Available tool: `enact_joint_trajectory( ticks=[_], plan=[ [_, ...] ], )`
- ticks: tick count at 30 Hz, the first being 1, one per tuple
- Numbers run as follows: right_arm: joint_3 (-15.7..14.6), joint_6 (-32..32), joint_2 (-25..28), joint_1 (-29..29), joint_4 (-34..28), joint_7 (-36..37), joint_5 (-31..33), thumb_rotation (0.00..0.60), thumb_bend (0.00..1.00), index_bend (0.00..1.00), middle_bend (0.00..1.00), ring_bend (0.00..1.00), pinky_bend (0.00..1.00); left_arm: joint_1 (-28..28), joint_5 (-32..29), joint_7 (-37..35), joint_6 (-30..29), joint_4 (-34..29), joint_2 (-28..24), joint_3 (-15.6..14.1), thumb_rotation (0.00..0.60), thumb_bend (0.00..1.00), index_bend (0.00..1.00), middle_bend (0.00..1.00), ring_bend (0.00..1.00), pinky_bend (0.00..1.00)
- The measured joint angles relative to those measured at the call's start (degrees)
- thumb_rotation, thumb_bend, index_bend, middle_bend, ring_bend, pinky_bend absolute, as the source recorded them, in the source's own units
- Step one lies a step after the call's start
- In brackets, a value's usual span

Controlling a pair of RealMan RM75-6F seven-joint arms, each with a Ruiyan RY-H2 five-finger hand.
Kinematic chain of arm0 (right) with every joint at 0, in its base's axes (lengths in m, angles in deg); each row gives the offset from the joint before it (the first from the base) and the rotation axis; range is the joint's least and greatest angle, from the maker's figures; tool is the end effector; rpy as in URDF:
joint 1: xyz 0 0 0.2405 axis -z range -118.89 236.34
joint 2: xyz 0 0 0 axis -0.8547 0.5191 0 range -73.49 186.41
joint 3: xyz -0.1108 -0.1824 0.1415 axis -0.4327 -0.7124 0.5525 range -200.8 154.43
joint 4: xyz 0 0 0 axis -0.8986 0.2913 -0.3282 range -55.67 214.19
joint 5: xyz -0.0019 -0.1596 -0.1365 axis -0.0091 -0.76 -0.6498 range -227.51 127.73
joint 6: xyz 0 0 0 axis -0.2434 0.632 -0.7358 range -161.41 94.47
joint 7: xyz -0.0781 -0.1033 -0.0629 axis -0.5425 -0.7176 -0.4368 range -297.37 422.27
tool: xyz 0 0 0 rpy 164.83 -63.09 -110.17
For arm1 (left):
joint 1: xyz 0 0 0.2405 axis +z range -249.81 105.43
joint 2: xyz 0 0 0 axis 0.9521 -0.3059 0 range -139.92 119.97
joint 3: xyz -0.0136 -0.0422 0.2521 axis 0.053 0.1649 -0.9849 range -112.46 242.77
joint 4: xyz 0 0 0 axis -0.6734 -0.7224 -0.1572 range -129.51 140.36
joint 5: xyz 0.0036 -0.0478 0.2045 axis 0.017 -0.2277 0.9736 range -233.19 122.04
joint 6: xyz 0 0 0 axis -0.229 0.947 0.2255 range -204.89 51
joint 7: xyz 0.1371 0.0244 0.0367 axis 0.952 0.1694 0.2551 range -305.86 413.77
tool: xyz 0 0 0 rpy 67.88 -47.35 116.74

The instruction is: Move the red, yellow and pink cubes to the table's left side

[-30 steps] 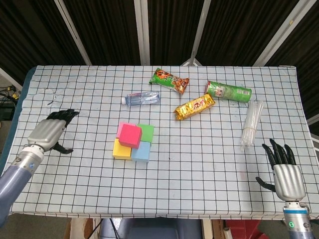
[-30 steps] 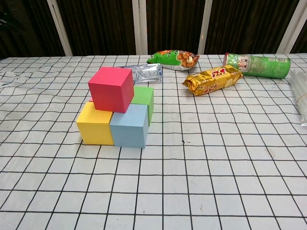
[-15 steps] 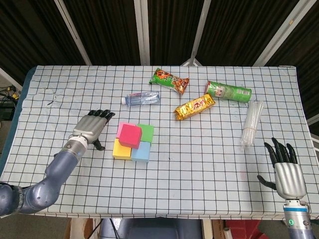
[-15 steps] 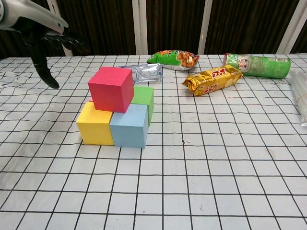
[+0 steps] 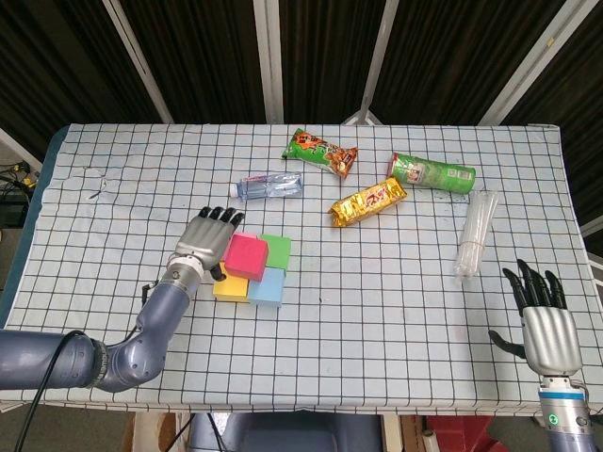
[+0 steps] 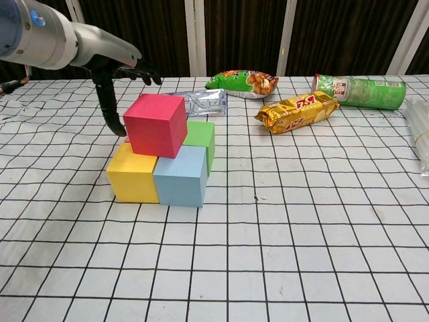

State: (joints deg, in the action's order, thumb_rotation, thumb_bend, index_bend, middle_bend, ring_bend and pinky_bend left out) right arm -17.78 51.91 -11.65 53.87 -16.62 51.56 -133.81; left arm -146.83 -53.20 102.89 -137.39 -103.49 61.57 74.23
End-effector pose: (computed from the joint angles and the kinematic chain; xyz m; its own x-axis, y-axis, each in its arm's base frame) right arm -0.2930 -0.1884 0.1405 0.4431 0.0328 0.8959 -0.8965 0.0207 0.4426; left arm -0.0449 0.3654 0.0438 0.5933 0.4330 0.6786 0.8011 -0.2342 -0.5509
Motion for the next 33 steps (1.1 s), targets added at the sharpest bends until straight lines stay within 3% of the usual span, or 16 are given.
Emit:
enact_joint_trajectory(
  ticks=[13,23,33],
  plan=[
    [0.04,-0.13,0.36,0.05,-0.50,0.29,0.50,0.600,0.06,0.12,0.03,0.10,0.00,-1.22,3.96,1.42,-2.96,2.79,5.60,-0.06,0.600,0.11,0.16,0.21,0.00,0.00],
    [0.02,-0.15,0.80,0.10,-0.85,1.01,0.57,0.600,0.06,0.12,0.03,0.10,0.00,-0.71,7.18,0.52,-2.13,3.65,6.59,0.12,0.600,0.23,0.47,0.43,0.07,0.00],
    [-0.14,-0.56,0.98,-0.10,-0.92,1.53,0.42,0.600,0.06,0.12,0.03,0.10,0.00,1.24,12.05,-1.11,-4.79,3.85,5.60,0.03,0.600,0.25,0.50,0.45,0.08,0.00]
  ],
)
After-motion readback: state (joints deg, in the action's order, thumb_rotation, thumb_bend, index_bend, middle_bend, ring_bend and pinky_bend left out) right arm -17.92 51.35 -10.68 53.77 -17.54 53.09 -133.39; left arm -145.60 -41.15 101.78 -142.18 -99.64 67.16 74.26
